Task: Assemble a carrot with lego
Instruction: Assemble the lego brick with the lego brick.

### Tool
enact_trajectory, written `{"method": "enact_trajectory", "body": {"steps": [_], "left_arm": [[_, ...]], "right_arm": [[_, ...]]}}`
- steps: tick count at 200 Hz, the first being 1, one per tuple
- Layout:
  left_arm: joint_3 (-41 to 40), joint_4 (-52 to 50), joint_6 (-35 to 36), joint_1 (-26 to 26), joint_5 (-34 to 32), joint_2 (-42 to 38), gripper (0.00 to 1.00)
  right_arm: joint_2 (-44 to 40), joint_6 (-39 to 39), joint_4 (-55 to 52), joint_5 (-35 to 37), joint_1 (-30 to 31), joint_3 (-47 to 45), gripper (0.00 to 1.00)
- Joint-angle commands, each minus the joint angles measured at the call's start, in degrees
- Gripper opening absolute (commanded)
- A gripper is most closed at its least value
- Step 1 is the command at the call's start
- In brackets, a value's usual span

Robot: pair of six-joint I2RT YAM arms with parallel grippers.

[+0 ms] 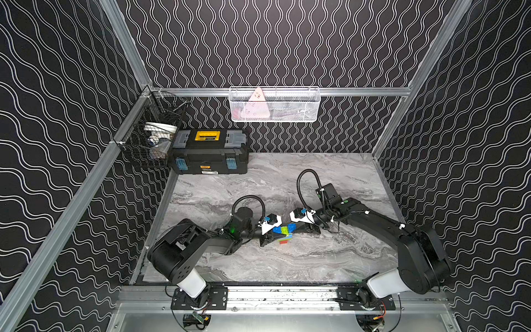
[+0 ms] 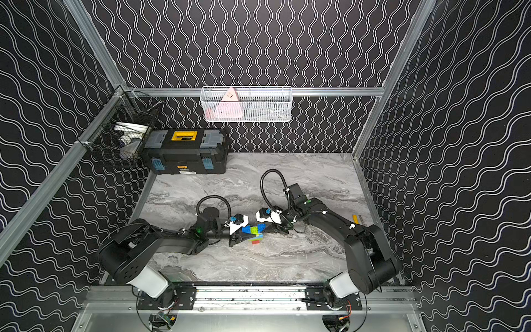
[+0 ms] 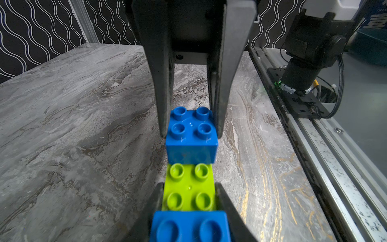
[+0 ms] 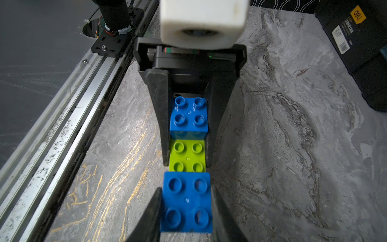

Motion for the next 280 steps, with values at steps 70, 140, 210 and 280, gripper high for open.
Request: {"method": "enact_trajectory", "body": {"steps": [70, 140, 210, 280], "left_arm": [[-0.6, 0.5, -0.3, -0.1, 1.8, -0.1, 0.00], [-0.1, 0.6, -0.9, -0.2, 1.4, 0.2, 0.00], [1.5, -2.8, -2.8, -0.1, 2.6, -0.7, 0.00], [16.0, -23.8, -27.1, 0.2, 9.7, -0.7, 0.00]], "right_arm": [[4.6, -2.2, -10.3, 2.5, 0.2, 4.1, 0.16], [6.1, -3.4, -13.0, 8.4, 2.4, 4.8, 0.20], [-8.1, 7.3, 1.6, 2.6, 2.1, 3.7, 1.00], [-37.4, 61.9, 30.6, 27.3, 0.0, -16.8, 1.00]]}}
